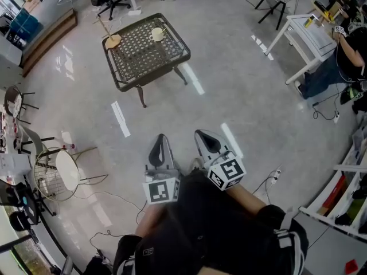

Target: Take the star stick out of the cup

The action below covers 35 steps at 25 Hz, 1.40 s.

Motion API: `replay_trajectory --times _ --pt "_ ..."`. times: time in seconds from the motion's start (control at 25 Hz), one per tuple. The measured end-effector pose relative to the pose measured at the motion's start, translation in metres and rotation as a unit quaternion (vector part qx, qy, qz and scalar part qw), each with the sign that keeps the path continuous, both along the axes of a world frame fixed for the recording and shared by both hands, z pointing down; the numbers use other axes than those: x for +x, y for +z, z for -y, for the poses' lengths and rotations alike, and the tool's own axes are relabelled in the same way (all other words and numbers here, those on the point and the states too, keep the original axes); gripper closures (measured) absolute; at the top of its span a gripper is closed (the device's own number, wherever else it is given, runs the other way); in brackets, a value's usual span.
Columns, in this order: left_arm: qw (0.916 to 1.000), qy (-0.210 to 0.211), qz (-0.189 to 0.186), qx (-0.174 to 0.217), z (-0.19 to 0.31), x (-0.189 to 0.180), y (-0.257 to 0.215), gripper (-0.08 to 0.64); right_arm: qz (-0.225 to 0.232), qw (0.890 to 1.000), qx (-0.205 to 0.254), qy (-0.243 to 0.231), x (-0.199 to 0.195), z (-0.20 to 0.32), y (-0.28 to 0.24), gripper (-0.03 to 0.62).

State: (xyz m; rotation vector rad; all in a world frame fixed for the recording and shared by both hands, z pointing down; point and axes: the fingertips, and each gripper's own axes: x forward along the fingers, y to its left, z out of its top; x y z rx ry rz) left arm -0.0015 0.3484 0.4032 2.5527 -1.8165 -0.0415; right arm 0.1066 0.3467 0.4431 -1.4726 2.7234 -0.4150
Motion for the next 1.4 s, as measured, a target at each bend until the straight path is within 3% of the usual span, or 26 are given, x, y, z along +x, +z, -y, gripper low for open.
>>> replay_trajectory --times 0.2,0.6,1.0,1.16,1.4 --pt "0.9997 -0.017 -0.016 -0.006 0.004 0.021 0.001 0.545 0.001 1.0 -0.003 -0.014 0.019 0.01 0.012 0.583" --pt "0.9993 -0.028 0.016 -0.018 0.048 0.018 0.017 0.545 0.006 1.0 -0.018 -0.025 0.019 0.064 0.026 0.583" --pt "0.9999 -0.006 -0.006 -0.008 0.164 -0.012 0.021 0.545 -0.005 1.0 -0.019 0.001 -0.008 0.169 0.028 0.583" --pt "0.9994 -0.003 -0.035 -0.003 0.22 -0.031 0.006 0.545 -0.012 1.0 -0.022 0.006 -0.029 0.225 0.022 0.583" --pt "0.9993 0.01 -0.037 -0.001 0.296 -0.067 0.0 0.545 -0.016 0.999 -0.031 0.014 -0.064 0.306 0.02 0.583"
